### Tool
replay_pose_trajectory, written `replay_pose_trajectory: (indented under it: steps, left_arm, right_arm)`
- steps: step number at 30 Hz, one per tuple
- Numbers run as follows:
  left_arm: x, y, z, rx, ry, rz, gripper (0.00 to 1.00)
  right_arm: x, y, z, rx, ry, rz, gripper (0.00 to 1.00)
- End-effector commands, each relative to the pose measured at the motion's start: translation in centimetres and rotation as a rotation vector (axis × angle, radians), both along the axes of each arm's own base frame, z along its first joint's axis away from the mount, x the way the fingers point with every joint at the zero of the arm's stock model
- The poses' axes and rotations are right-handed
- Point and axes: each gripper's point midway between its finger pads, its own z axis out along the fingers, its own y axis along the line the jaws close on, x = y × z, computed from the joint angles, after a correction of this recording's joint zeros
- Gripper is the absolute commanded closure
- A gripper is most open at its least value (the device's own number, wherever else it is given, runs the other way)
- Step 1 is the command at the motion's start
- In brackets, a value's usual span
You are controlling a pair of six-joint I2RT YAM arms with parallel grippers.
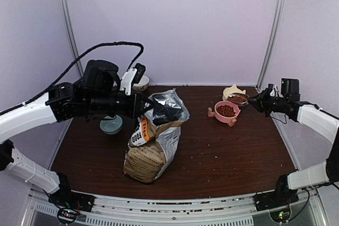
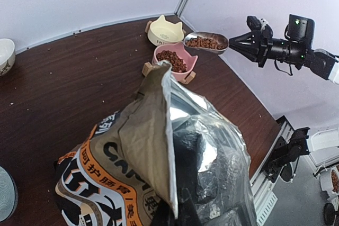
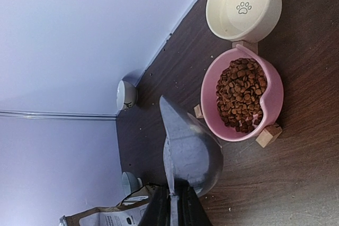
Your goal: Serve the pet food
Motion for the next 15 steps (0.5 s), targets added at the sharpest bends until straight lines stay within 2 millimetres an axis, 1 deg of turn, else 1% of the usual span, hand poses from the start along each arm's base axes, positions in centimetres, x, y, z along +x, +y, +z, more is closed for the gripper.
replay_pose_trajectory:
  steps: [1,9,15]
  left_arm:
    - [0.4,-0.4,6.2,-0.157,-0.133,-0.015,1.00]
    - [0.6,-0.4,6.3,-0.150,-0.143,-0.013,1.00]
    - [0.9,-0.7,6.5,-0.135,-0.157,-0.020,1.00]
  right_arm:
    - [1.2,-1.4,0.4,-0.119,-0.022,-0.021,1.00]
    - [2.5,-2.3,-0.2,-0.206,0.017,-0.027,1.00]
    - [3.0,-2.9,-1.1,-0.271,0.059,-0.019,1.00]
